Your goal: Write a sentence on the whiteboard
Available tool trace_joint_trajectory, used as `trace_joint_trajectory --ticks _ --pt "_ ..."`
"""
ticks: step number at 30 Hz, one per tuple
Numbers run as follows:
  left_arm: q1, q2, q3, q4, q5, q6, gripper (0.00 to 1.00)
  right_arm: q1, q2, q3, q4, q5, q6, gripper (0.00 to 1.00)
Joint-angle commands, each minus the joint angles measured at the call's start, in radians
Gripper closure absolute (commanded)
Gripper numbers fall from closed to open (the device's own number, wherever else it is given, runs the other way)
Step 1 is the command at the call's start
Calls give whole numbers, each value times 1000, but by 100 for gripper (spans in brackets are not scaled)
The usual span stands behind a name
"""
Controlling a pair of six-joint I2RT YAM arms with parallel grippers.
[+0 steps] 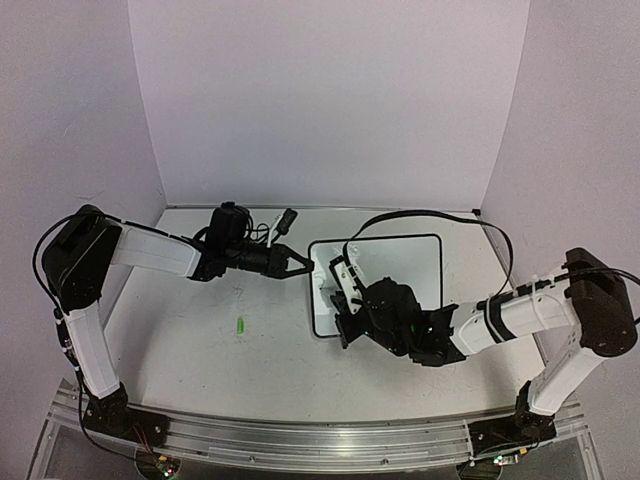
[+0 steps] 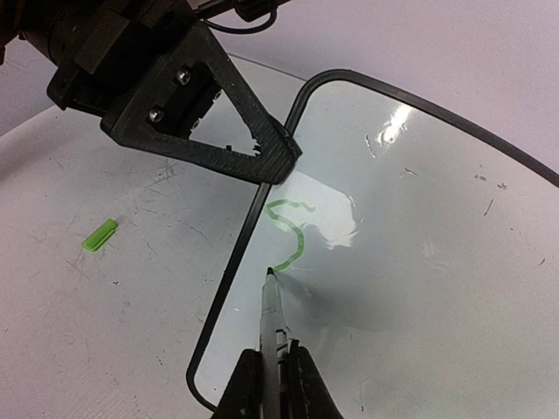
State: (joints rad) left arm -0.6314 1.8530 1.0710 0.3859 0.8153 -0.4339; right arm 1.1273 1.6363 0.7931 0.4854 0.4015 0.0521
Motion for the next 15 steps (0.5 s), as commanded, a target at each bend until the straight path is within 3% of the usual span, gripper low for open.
trace_joint_trajectory --ticks 1,15 --pt "4 -29 -3 24 45 -19 100 -7 24 37 -9 22 -3 100" --pt "2 -35 -5 24 44 -20 100 -7 59 76 -1 27 -16 100"
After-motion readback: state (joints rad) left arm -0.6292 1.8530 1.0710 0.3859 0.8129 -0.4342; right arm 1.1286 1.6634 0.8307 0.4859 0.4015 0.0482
